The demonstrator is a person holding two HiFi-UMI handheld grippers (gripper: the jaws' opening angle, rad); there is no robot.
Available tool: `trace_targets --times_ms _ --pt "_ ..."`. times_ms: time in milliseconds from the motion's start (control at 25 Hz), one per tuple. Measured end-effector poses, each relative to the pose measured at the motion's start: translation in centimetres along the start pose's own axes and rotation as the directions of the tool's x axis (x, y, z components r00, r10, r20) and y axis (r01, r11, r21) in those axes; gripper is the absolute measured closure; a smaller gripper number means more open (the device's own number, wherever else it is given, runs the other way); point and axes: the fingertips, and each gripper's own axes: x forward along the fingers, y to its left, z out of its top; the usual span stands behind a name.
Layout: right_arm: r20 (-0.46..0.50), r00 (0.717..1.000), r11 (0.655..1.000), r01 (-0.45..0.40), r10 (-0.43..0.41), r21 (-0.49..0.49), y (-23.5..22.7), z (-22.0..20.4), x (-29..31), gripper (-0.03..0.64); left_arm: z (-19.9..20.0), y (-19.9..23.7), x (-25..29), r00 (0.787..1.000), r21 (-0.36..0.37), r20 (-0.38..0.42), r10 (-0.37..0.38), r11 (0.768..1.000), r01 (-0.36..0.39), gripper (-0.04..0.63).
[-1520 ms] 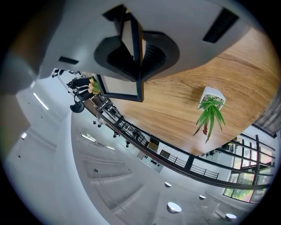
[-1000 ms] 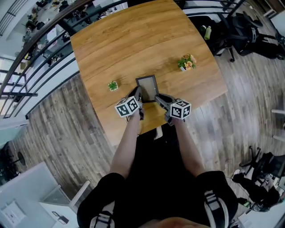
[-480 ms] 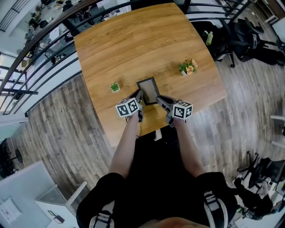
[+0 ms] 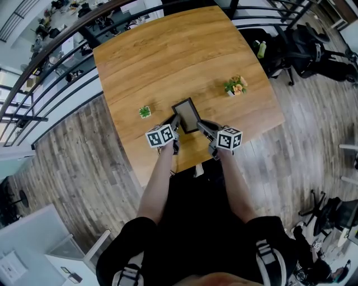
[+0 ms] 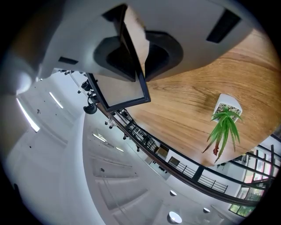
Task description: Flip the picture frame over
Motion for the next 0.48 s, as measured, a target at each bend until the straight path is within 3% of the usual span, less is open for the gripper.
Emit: trace_targets --times_ms 240,480 --pt "0.014 1.0 1.0 0.009 -0.009 -0.014 0.3 0.6 0.1 0.54 0.3 0.6 -0.2 1.0 -0.072 0.018 -0.009 0.997 0.01 0.477" --pt "0.011 0.998 0.994 0.063 -0.062 -0.09 -0.3 1.2 0.0 0.54 0.9 0.2 -0.9 0.999 -0.093 0.046 -0.02 0.995 0.025 0.463"
